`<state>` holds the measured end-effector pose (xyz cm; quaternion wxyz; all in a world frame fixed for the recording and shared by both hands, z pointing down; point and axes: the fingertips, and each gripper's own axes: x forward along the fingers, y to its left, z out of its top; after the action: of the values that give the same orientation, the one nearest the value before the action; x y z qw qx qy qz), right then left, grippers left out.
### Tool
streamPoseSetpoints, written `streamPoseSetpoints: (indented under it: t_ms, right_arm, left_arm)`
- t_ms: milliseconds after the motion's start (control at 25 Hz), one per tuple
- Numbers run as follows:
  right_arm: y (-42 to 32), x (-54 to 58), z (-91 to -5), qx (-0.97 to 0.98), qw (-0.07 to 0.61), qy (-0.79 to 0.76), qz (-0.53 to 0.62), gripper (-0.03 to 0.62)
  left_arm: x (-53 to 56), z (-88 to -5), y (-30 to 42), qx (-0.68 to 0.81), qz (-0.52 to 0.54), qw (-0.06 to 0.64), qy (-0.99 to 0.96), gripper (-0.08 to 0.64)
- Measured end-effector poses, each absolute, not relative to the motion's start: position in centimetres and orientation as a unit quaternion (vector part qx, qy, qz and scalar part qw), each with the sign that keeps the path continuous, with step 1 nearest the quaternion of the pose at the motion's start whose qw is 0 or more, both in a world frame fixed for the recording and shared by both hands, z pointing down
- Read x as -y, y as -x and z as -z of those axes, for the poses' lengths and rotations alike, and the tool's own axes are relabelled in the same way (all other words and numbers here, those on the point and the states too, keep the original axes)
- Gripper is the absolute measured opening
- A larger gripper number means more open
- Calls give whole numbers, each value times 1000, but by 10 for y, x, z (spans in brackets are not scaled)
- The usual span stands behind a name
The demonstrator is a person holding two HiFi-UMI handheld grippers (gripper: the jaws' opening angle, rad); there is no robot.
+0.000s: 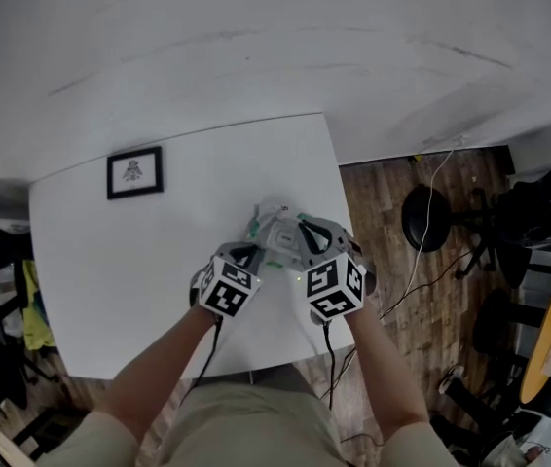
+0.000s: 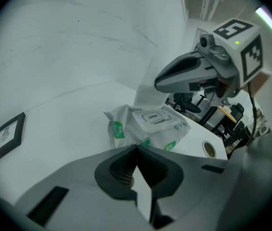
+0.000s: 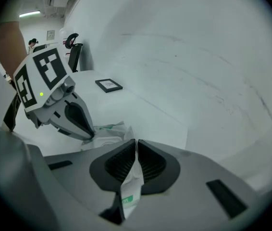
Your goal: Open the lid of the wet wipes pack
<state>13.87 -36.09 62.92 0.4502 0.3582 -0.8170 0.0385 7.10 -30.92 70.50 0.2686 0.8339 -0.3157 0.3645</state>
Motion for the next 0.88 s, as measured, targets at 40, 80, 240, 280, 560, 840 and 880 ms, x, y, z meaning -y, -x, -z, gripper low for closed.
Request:
streamPoseSetpoints:
  t_ms: [40,80,240,280,560,840,880]
  right_arm:
    - [-141,366,-630,818,447,-359,-42,38]
    - [-142,371,-631,819,444,-361,-46,40]
    - [-147,387,-637,822,425,-375,-60,50]
    - [-149,391,-640,823,413,-383,-69,54]
    - [-166,411,-678,810,336,-440,-192,80]
    - [-165,406,-694,792,386,-431,-196,63]
    - [-166,406,-690,790,386,-432,-200,63]
  left_arm:
    - [309,-705,-71,315,-365,267,-834,21]
    - [309,-704,-72,314,-366,265,-835,21]
    - [310,-703,-72,313,-364,267,-835,21]
    - [310,-703,-71,314,-363,269,-835,21]
    - [308,-706,-70,335,-342,275,-834,21]
    - [310,-706,-70,331,-341,272,-837,21]
    - [311,-703,-69,336,-333,278,-836,21]
